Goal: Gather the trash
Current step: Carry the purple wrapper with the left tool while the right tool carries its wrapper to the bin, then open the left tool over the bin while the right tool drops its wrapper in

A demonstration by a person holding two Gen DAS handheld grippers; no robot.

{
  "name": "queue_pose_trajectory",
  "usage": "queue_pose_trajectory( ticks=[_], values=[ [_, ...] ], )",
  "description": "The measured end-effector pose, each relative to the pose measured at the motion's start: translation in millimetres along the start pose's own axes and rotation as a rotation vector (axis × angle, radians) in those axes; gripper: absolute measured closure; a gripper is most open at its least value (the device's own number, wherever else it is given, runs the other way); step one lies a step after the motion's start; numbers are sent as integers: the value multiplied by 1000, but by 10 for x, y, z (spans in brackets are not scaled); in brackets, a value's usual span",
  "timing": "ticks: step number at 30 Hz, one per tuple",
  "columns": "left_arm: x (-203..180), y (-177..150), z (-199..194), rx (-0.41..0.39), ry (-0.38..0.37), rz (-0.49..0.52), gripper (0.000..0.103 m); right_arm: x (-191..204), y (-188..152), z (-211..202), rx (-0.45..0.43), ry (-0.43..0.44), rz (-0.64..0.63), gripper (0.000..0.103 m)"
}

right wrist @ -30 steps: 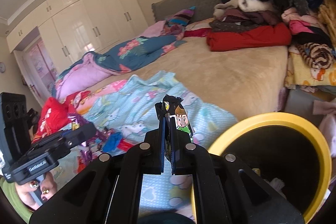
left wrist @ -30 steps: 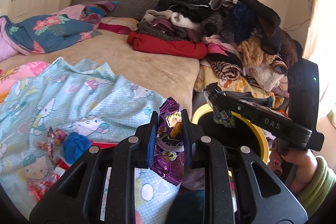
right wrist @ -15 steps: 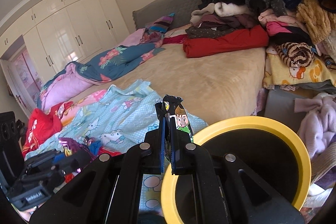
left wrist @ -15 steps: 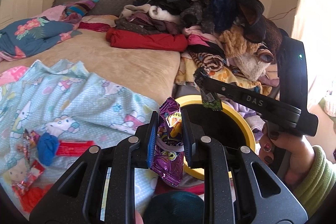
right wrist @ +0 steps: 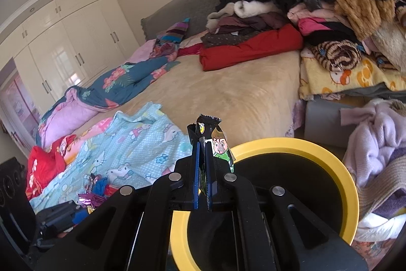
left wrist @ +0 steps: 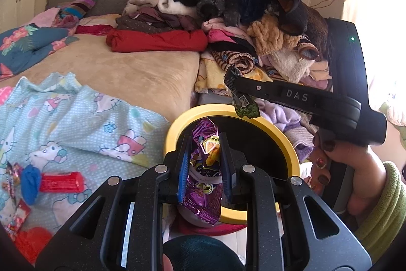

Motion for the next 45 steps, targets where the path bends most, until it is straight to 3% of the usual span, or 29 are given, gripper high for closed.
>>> queue_pose_trajectory(
  ticks=[12,27,38,40,42,43,44,45],
  values=[
    [-76,-48,346,51,-27,-12,87,-277,-66,9,18,-34,85,98],
    [-100,-168,888,157,-55,-20,87,-837,-243,49,54,-70,284,98],
    [-26,-246,1135,225,-68,-70,87,-1037,-392,187,97,-24,431,96],
    [-20,-230,1160,232,-76,-77,87,-1038,-388,192,100,-31,433,92],
    [-19,-231,1161,231,-64,-75,86,-1039,-389,196,105,-43,437,75],
    [-22,-228,1153,229,-63,-76,81,-1040,-387,198,108,-49,438,69],
    [-20,-224,1135,223,-64,-77,69,-1037,-386,197,108,-55,440,62],
    [-16,-212,1099,207,-57,-79,50,-1034,-386,193,106,-59,442,60]
  ],
)
Point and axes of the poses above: each gripper's, at about its wrist camera, not at the fingertips, and z roughly the way its jaws point, x to its left, y to its top, the point moved 1 cm from there along z, roughly the way its jaws point, and after that the axes turned 7 degrees about -z, right-handed, at the moved point
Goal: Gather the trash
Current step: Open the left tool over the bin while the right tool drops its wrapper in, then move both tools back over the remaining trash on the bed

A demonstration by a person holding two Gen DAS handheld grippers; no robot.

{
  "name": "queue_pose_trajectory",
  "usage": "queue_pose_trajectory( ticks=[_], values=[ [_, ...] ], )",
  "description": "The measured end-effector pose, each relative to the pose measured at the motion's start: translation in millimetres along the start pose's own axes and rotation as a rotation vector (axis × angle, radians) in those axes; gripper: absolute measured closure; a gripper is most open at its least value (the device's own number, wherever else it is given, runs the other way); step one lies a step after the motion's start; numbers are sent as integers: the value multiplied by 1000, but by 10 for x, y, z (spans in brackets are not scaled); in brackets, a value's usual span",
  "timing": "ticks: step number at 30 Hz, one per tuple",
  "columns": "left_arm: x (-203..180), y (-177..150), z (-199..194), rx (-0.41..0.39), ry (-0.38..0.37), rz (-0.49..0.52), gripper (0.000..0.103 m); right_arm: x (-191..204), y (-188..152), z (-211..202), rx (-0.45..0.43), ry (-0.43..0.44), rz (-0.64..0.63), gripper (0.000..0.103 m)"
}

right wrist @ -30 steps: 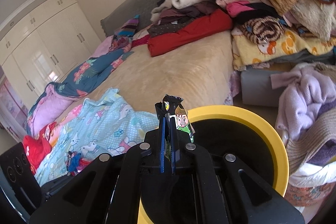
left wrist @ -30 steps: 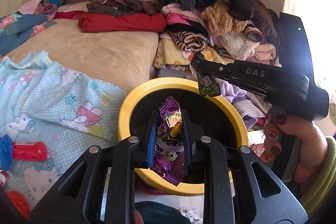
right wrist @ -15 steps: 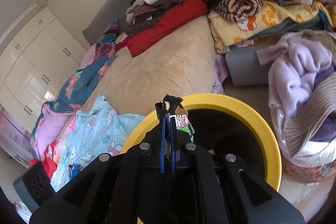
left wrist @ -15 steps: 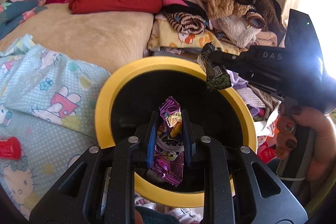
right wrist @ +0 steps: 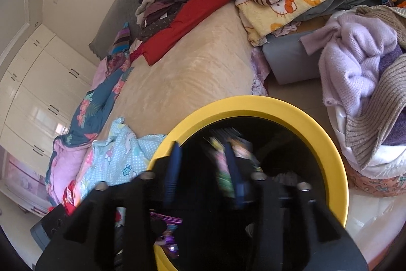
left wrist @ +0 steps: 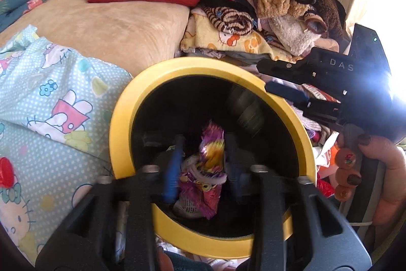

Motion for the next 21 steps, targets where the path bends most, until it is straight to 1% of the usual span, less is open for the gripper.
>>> queue_pose_trajectory(
  ticks=[1,2,3,4,6,7,9,11,15,18,21],
  values=[
    [4,0,-25,-11,5,-2,41,-2,1,-5,-1,-4,-2,59],
    [11,0,-57,-24,9,-4,26,9,4,-12,-3,-14,-11,56],
    [22,3,-97,-38,19,-9,15,20,7,-24,-9,-24,-19,50],
    [36,1,-136,-50,32,-13,11,31,10,-28,-14,-30,-23,48],
    [65,-8,-212,-70,61,-17,11,53,15,-34,-17,-44,-37,41],
    [79,-4,-242,-77,74,-19,11,85,14,-39,-23,-48,-51,41],
    [114,-11,-314,-96,101,-25,11,168,11,-45,-33,-52,-89,36],
    [153,-6,-396,-114,113,-34,11,285,9,-69,-53,-57,-146,33],
    [243,4,-575,-155,144,-53,11,498,8,-115,-94,-53,-253,29],
    [289,26,-699,-189,169,-58,11,618,-2,-134,-113,-54,-311,28],
    [341,43,-817,-216,179,-68,11,750,-24,-164,-132,-27,-358,27]
  ],
)
Point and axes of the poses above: each gripper's, at about its wrist camera, not at the fingertips, and z roughly the way its jaws point, x to its left, y to its top, the point moved 1 cm from there along z, roughly the way its jaws point, and after that the axes turned 7 degrees about -z, right-handed, at the moved point
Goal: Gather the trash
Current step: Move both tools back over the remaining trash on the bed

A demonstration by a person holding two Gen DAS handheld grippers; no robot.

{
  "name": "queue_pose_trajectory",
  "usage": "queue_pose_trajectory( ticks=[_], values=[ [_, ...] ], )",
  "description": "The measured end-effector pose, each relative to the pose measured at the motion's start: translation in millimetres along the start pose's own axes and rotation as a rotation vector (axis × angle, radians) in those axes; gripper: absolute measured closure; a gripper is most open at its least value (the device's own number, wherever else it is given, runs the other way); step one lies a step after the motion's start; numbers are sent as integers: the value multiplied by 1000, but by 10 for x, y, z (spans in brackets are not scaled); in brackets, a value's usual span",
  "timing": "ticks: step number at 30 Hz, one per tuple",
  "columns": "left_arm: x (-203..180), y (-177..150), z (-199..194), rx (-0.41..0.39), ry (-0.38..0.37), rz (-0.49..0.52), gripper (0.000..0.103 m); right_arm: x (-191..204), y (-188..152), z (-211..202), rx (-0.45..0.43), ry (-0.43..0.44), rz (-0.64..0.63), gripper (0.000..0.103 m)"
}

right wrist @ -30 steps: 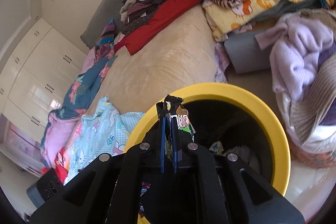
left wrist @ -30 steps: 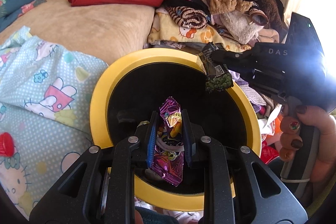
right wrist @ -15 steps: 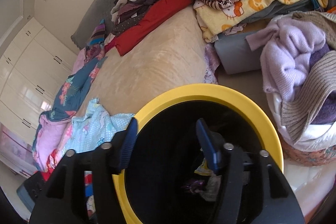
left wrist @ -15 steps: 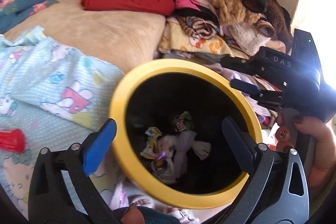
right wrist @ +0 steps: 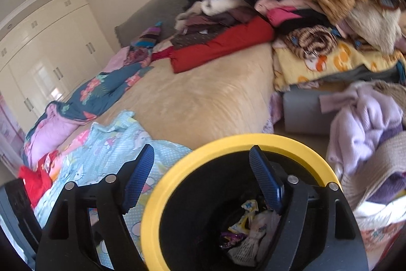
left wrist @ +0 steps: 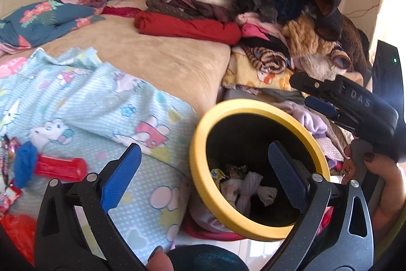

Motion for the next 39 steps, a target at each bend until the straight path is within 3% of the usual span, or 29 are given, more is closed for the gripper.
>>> queue_pose_trajectory(
  ticks=[14,39],
  values=[
    [485,185,-452,-110,87,-71,11,644,18,-46,-72,139,-168,21],
    [1418,369,-1052,-214,241,-210,11,1684,-317,256,34,298,-383,20]
  ],
)
Point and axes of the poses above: each gripper's, at about its wrist camera, not at the fingertips, and z roughly the way its jaws point, x to its left, y to its top, the point moved 1 cm from there along z, roughly the way its jaws point, and after that the axes turned 7 degrees about -z, right-handed, at the moved point
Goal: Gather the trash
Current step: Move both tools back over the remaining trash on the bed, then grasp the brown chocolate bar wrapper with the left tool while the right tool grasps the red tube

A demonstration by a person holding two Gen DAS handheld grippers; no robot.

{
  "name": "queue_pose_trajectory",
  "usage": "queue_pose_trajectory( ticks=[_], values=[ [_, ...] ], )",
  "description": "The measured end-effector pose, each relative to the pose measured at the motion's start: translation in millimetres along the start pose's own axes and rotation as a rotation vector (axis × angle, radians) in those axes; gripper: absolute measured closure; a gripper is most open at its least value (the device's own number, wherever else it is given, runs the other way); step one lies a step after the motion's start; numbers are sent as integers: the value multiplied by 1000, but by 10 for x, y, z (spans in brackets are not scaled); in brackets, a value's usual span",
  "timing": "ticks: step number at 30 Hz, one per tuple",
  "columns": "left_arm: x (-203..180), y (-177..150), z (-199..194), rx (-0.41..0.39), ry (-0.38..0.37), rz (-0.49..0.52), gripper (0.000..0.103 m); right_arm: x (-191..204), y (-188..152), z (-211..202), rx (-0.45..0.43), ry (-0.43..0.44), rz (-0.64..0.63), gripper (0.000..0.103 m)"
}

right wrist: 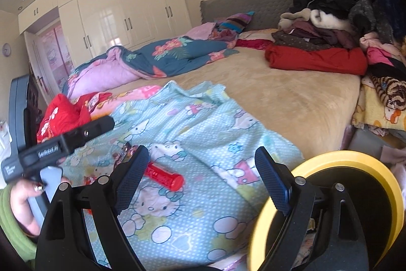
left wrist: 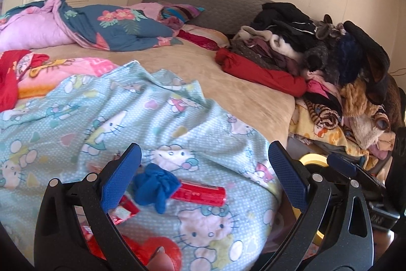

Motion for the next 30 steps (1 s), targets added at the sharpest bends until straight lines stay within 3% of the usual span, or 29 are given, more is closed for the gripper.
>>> queue_pose_trajectory(
  ticks=[18,30],
  values=[
    [831,97,63,7,123,-114,11,565,-151,430,107,105,-129,20],
    [1256,-14,221,83,170,-175,12,743,-169,780,181,116,-214,20]
  ],
)
Point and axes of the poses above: each gripper's, at about its wrist camera, not at the fingertips, and z roughly the way its jaws point, x to its left, y to its top, the point moved 1 cm from there along z, roughly the way its jaws point, and after that the axes turned 7 degrees about -z, right-handed, at the moved point
